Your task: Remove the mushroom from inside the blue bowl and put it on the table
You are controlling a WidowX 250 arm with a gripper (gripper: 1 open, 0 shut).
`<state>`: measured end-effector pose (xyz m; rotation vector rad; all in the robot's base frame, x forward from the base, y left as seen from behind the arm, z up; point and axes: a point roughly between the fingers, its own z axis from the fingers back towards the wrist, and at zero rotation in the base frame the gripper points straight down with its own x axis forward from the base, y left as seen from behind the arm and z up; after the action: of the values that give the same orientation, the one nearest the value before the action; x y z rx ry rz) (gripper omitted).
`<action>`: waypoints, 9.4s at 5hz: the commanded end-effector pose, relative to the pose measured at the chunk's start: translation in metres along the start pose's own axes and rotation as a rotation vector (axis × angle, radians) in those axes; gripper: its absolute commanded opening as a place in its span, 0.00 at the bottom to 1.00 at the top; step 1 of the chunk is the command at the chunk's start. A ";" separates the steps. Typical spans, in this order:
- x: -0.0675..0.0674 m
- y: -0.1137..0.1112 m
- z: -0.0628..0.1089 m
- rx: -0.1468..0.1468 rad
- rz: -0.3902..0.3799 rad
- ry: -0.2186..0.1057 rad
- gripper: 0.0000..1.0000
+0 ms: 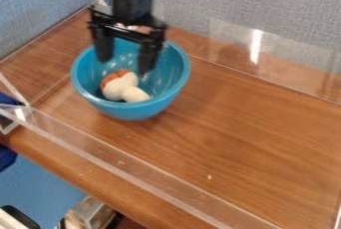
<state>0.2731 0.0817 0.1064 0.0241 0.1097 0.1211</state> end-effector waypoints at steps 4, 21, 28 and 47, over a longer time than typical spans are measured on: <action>0.027 0.017 -0.024 0.050 0.030 -0.026 1.00; 0.064 0.026 -0.074 0.054 0.121 -0.004 0.00; 0.057 0.019 -0.056 0.026 0.128 -0.045 0.00; 0.044 0.010 -0.022 -0.002 0.133 -0.144 0.00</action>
<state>0.3082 0.0969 0.0586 0.0250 0.0319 0.2552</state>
